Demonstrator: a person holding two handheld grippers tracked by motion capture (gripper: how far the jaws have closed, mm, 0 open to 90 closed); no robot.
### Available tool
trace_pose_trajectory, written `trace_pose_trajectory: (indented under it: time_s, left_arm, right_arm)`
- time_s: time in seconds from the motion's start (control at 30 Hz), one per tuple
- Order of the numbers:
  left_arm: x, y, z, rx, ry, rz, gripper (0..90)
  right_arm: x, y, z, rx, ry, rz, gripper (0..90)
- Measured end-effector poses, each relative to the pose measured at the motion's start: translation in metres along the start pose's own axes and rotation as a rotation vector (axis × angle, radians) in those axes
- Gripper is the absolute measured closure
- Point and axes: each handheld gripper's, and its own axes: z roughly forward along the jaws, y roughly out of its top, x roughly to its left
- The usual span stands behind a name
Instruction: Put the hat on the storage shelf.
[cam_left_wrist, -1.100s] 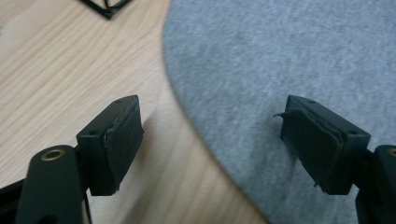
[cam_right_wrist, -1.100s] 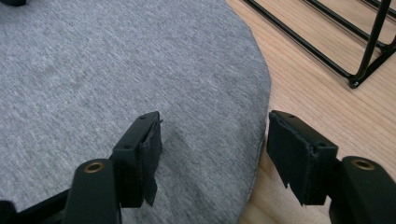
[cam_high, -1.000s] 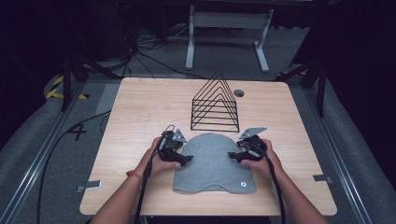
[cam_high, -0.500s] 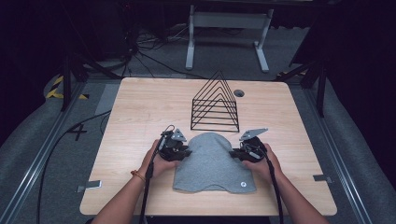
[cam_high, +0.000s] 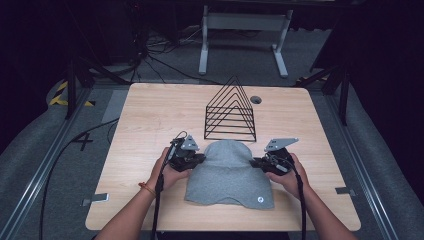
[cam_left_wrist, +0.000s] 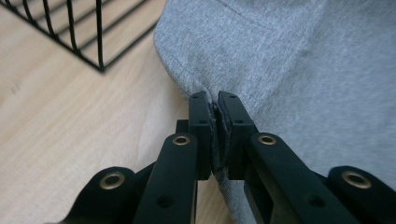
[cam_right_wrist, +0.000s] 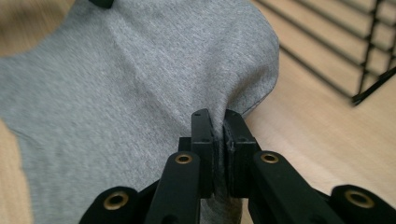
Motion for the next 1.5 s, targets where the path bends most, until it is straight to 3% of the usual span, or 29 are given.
trace_pose_trajectory:
  time_s: [0.17, 0.27, 0.6, 0.67, 0.7, 0.83, 0.9, 1.03, 1.27, 1.5]
  left_arm:
    - [-0.006, 0.025, -0.025, -0.098, 0.005, 0.033, 85.2]
    - [-0.010, 0.047, -0.040, -0.116, 0.027, 0.097, 85.3]
    - [-0.018, 0.104, -0.083, -0.225, 0.077, 0.189, 85.4]
    - [-0.017, 0.111, -0.087, -0.238, 0.080, 0.191, 85.4]
    - [-0.015, 0.121, -0.093, -0.258, 0.086, 0.199, 85.5]
    - [-0.005, 0.145, -0.104, -0.292, 0.103, 0.197, 85.5]
    - [-0.001, 0.152, -0.107, -0.304, 0.117, 0.196, 85.6]
    - [0.015, 0.174, -0.112, -0.321, 0.139, 0.179, 85.6]
    - [0.040, 0.201, -0.114, -0.318, 0.172, 0.151, 85.6]
    - [0.064, 0.215, -0.109, -0.312, 0.220, 0.127, 85.7]
  right_arm:
    - [0.002, 0.015, -0.032, -0.095, -0.029, -0.019, 84.8]
    - [0.005, 0.027, -0.055, -0.161, -0.050, -0.034, 84.8]
    - [0.002, 0.067, -0.106, -0.291, -0.108, -0.075, 84.8]
    - [0.002, 0.072, -0.111, -0.305, -0.117, -0.077, 84.8]
    - [-0.001, 0.085, -0.122, -0.329, -0.136, -0.087, 84.8]
    - [-0.009, 0.108, -0.136, -0.362, -0.165, -0.093, 84.8]
    - [-0.012, 0.114, -0.138, -0.367, -0.168, -0.088, 84.8]
    - [-0.025, 0.146, -0.148, -0.366, -0.210, -0.108, 84.8]
    - [-0.042, 0.181, -0.153, -0.380, -0.257, -0.123, 84.8]
    - [-0.063, 0.207, -0.146, -0.390, -0.276, -0.088, 84.9]
